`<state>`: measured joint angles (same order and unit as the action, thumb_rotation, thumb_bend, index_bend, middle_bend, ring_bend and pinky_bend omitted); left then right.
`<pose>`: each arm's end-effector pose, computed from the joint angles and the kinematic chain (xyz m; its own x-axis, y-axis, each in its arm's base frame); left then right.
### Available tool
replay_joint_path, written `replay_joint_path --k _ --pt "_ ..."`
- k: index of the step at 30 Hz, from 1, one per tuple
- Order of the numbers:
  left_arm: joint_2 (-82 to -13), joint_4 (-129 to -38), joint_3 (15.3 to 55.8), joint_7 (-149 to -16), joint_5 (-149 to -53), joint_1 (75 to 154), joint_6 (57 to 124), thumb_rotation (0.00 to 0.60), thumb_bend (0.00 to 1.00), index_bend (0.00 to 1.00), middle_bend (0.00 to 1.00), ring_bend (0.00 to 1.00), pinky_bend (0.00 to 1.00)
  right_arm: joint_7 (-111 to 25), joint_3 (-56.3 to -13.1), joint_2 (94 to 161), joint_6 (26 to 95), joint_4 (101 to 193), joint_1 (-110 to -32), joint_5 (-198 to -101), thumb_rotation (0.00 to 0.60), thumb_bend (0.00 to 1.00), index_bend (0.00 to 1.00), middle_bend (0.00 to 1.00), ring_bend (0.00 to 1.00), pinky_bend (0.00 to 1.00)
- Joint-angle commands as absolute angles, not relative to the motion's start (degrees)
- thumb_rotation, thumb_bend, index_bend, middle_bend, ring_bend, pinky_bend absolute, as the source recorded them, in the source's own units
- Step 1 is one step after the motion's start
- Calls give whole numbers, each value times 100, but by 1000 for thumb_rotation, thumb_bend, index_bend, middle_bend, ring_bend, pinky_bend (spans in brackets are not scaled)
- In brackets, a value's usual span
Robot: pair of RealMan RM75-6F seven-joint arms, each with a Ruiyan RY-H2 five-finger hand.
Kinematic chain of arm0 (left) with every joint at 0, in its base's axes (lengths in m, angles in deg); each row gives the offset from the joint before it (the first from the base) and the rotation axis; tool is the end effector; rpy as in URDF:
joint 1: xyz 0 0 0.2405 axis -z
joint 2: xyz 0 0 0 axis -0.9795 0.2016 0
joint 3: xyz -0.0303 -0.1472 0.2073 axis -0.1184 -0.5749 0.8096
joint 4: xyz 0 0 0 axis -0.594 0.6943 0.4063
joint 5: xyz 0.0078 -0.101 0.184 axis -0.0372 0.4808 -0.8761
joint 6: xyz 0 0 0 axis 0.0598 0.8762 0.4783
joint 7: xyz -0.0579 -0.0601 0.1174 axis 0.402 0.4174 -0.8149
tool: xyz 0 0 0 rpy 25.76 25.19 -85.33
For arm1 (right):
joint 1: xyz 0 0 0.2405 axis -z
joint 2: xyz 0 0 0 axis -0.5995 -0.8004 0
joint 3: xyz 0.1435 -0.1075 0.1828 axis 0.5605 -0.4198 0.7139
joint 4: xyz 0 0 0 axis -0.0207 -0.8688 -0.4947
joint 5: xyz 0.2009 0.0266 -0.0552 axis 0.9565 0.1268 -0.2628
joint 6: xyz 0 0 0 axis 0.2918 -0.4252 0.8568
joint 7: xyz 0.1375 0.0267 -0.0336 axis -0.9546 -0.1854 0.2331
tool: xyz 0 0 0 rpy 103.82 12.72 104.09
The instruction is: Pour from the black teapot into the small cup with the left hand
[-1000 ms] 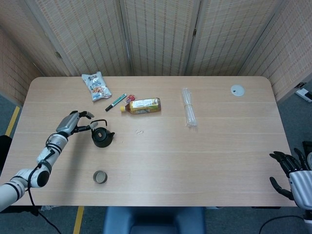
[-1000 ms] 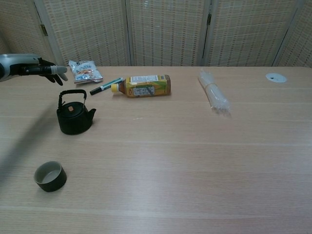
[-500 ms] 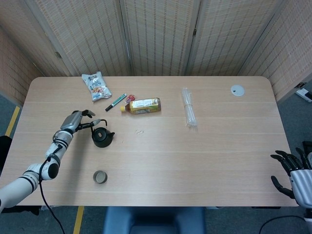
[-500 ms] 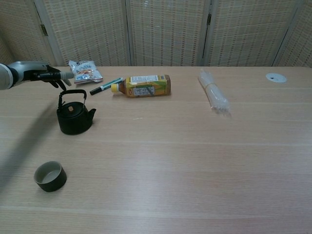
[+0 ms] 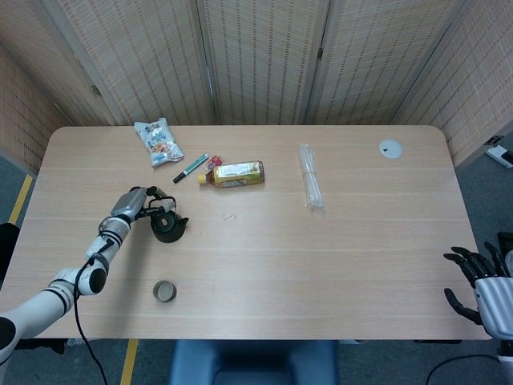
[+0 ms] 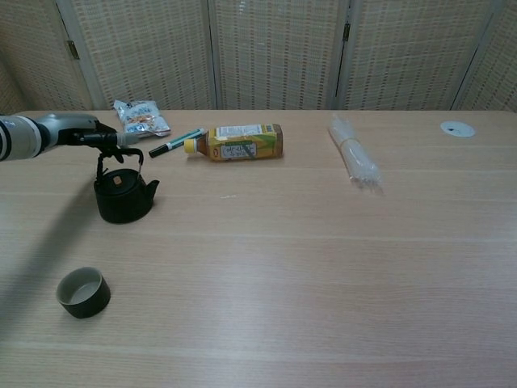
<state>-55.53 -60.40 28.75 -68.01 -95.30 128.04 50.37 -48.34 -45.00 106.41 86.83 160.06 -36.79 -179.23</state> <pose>-0.2396 0.4505 0.0120 0.1008 0.4631 0.8805 0.9857 0.0735 -0.1515 -0.3271 -0.1435 0.1781 0.4029 0.0033 0.9152 -0.9142 -0.0472 0.4026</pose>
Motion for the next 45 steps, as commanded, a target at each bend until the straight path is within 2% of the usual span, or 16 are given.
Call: replay_joint_path --k 1,9,15,27,40,42,43,44,45 --pt "-5509 -6152 2851 -6792 -9586 12795 5094 207 188 329 389 258 0 -4842 -4501 10642 8693 15999 -3668 -17920 600 353 236 227 223 0" --pt "-5252 -6673 2801 -6696 -9860 12676 5402 202 189 352 450 317 0 -4851 -4511 10637 8706 15998 -3644 -17920 600 352 236 227 225 0" --pt "-4874 -7386 2830 -6588 -10241 12466 5800 203 189 363 471 339 0 -4859 -4513 10633 8719 15999 -3635 -17933 600 352 236 227 225 0" --pt "-4205 -8677 3237 -6631 -11159 12015 6662 209 189 432 546 407 0 -4813 -4500 10610 8715 16060 -3680 -18015 600 353 236 227 226 0" --pt "-4108 -8940 3457 -6808 -11403 11958 6923 214 189 454 547 394 0 -4805 -4509 10612 8726 16071 -3665 -18014 600 352 236 227 225 0" --pt "-4116 -8931 3492 -6864 -11438 11960 6950 260 190 446 541 386 0 -4806 -4508 10610 8729 16070 -3662 -18011 600 352 236 227 225 0" --pt "-4119 -8921 3522 -6924 -11477 11959 6982 325 191 435 531 378 0 -4808 -4507 10609 8727 16071 -3661 -18005 600 352 236 227 226 0" --pt "-4118 -8917 3546 -6981 -11505 11955 7013 422 196 426 519 372 0 -4809 -4508 10607 8723 16073 -3662 -18003 600 352 236 227 226 0" --pt "-4113 -8914 3571 -7056 -11535 11948 7054 482 200 418 511 368 0 -4809 -4508 10607 8723 16072 -3663 -18005 600 352 236 227 226 0"
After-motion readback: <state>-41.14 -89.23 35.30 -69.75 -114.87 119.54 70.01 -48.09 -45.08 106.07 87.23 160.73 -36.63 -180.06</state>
